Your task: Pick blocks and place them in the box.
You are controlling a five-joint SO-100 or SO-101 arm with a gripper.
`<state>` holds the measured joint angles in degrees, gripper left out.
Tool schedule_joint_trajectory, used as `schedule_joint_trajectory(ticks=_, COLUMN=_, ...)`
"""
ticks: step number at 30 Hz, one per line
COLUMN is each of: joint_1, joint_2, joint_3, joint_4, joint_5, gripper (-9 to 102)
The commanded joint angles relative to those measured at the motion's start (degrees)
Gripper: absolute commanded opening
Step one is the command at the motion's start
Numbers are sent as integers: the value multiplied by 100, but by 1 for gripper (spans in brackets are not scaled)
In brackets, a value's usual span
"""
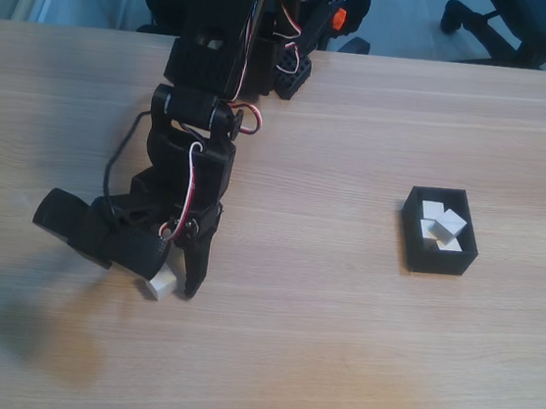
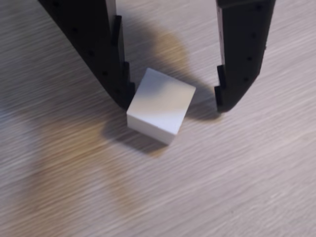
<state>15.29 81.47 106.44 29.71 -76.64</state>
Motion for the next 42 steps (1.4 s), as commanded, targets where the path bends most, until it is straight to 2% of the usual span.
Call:
schedule_joint_trajectory(ticks=1, joint_1=70, joint_2=-18, joint_3=-378, joint_4=-88, joint_5=-97, gripper=18)
schedule_joint_trajectory(ticks=8, joint_1=123, joint_2=-149, joint_3=-580, joint_4=-97, joint_5=-185, gripper=14)
schedule_joint_trajectory(ticks=16, joint_1=114, joint_2=-62, joint_3=-554, joint_4=-97, joint_5=-202, gripper=0)
schedule_joint_trajectory(ticks=21, joint_1=-53, joint_2=378, joint_3=-325, joint_4=-105, joint_5=-158, gripper=0)
schedule_joint_trajectory(ticks=26, joint_1=-554, joint_2=1512, joint_3=431, joint_4=0, joint_5=-62, gripper=0)
schedule_joint_trajectory(ticks=34, joint_1=-2268, joint_2=3577, joint_3=1160, joint_4=1767, joint_5=633, gripper=0)
schedule_joint_trajectory(ticks=42, joint_1=-4307, joint_2=4474, joint_3=976, joint_4=3103, joint_5=1644, gripper=0)
